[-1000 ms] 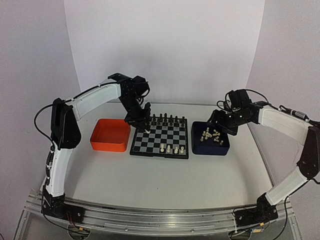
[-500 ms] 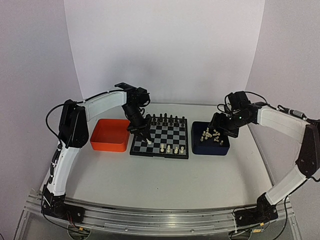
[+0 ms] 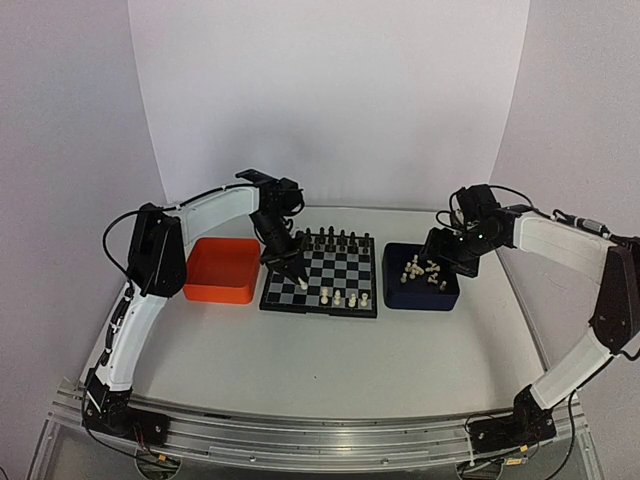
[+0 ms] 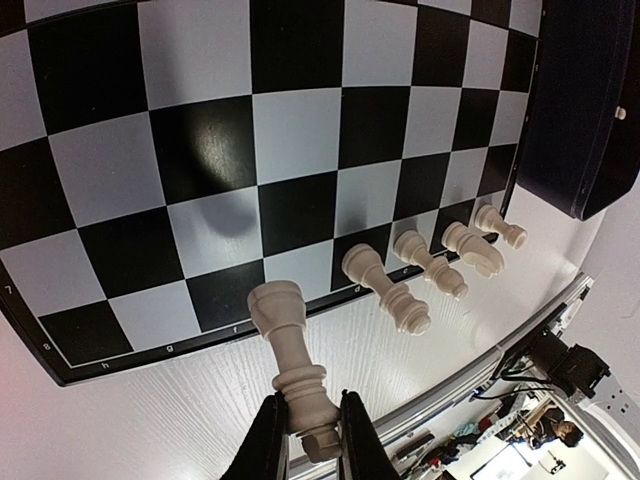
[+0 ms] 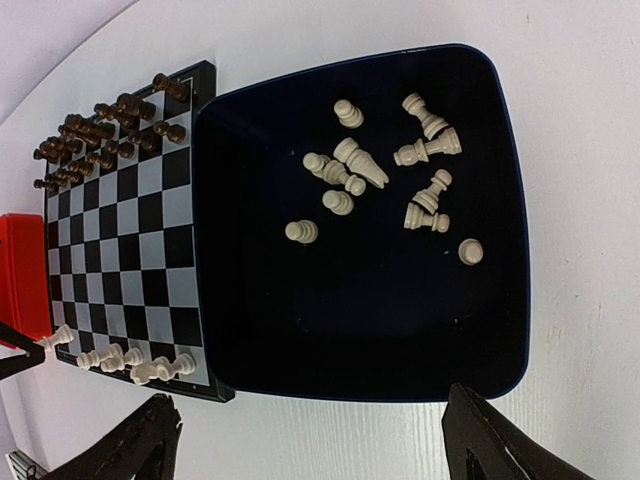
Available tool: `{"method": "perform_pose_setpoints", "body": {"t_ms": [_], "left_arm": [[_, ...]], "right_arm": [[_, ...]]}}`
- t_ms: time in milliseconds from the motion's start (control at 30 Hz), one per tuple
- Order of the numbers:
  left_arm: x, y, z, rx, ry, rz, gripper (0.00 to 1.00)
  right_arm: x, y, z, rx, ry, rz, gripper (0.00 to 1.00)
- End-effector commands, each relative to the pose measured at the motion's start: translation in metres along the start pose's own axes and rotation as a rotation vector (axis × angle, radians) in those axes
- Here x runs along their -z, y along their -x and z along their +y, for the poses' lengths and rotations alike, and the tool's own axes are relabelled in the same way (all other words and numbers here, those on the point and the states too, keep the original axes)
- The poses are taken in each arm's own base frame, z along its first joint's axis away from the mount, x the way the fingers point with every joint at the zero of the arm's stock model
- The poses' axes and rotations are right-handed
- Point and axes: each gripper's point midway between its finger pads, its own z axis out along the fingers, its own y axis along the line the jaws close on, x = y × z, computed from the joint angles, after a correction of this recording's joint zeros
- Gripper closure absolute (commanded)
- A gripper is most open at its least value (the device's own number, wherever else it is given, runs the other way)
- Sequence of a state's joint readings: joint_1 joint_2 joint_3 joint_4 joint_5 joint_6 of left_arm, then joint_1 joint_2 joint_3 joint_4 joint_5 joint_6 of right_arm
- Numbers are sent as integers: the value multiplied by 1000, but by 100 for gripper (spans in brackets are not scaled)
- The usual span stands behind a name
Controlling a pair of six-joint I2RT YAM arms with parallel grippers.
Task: Set up the chess pieces on the board
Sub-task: Place the chess piece on the chessboard.
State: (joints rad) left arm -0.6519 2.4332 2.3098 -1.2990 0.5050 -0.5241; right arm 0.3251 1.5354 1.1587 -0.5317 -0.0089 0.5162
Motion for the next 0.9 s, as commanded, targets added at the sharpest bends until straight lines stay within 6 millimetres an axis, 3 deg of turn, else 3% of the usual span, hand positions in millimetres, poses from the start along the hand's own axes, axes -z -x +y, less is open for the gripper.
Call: {"method": "perform_pose_setpoints", "body": {"t_ms": [0, 867], "left_arm": [[-1, 1, -12, 2, -24, 1, 100], [-22, -14, -12, 5, 17, 54, 97]], "right_arm": [[-2, -2, -8, 2, -23, 10, 11], [-10, -4, -15, -23, -39, 31, 11]]}}
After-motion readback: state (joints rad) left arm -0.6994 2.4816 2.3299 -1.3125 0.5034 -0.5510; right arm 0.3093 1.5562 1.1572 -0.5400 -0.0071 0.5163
